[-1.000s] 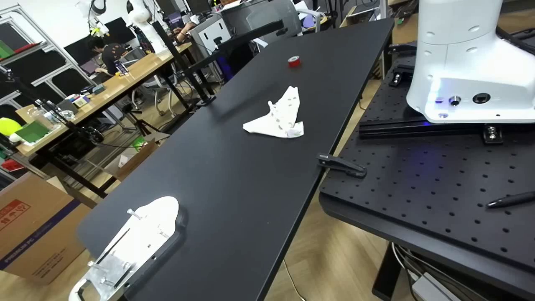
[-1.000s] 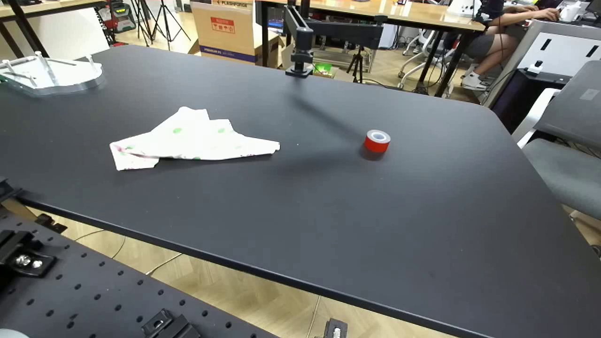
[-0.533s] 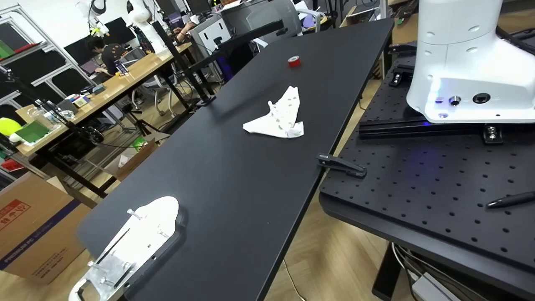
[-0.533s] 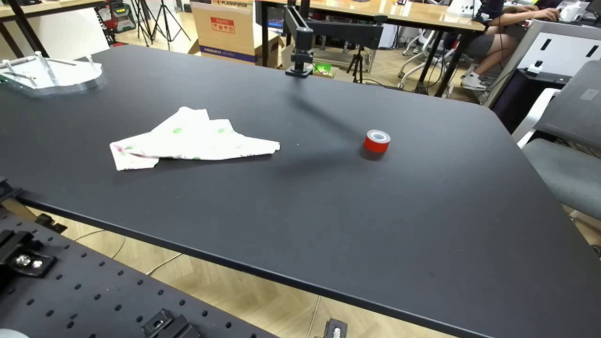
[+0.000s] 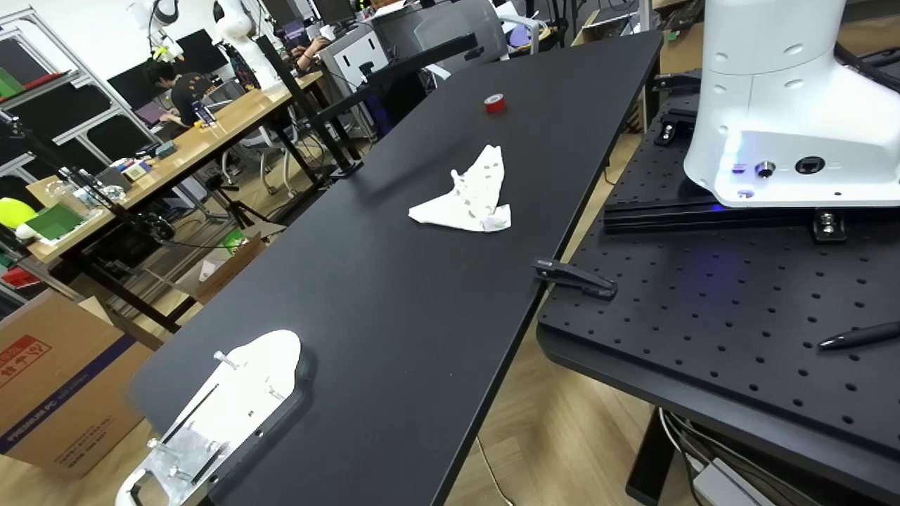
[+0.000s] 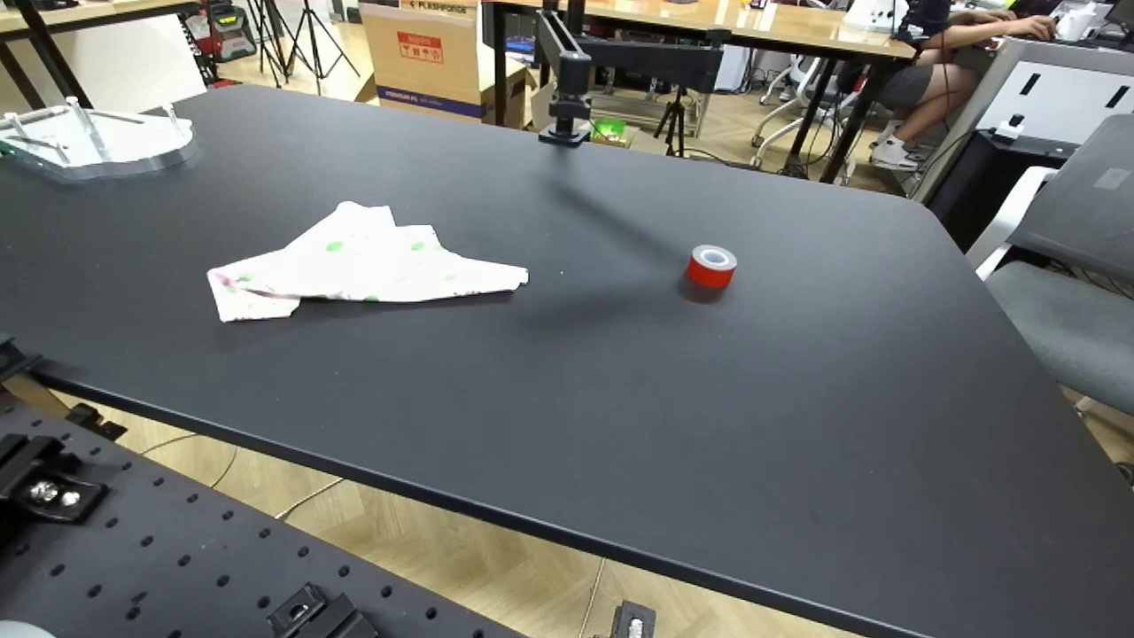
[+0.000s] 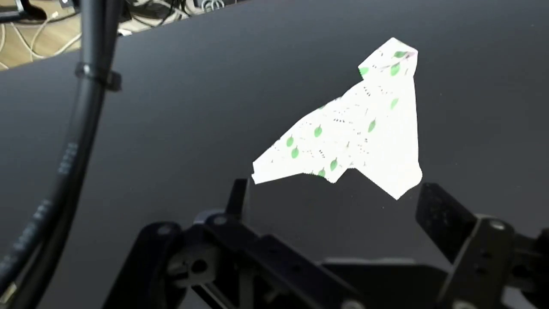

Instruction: Hang the cloth on the stand

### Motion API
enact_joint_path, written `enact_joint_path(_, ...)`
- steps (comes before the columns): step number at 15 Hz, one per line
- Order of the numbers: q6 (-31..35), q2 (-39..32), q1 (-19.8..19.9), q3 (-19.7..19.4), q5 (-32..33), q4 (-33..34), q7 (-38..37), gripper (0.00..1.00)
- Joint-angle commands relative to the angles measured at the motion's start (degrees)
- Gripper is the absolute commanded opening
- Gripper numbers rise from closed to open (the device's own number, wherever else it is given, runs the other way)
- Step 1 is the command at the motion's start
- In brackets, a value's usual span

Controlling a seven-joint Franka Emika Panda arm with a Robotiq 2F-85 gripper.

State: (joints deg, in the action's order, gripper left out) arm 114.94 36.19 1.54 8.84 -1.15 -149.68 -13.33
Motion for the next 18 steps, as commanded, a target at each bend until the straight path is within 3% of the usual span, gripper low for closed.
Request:
enact_joint_path(1,10.16,-6.82,-1.05,1.36,1.88,-0.55,-1.2,1.0)
enact_joint_path(6,18.1,-16.98,-2.53,-0.06,2.22,0.12,3.72,1.0)
enact_joint_path(7,17.18,-13.81,-2.59,0.07,2.02,-1.25,2.14,1.0)
enact_joint_path(13,19.98,-17.31,-2.19,0.08,3.19,-1.11,2.08,1.0)
enact_joint_path(18,27.4,-26.36,-2.24,0.57,5.51,-0.55,0.73,1.0)
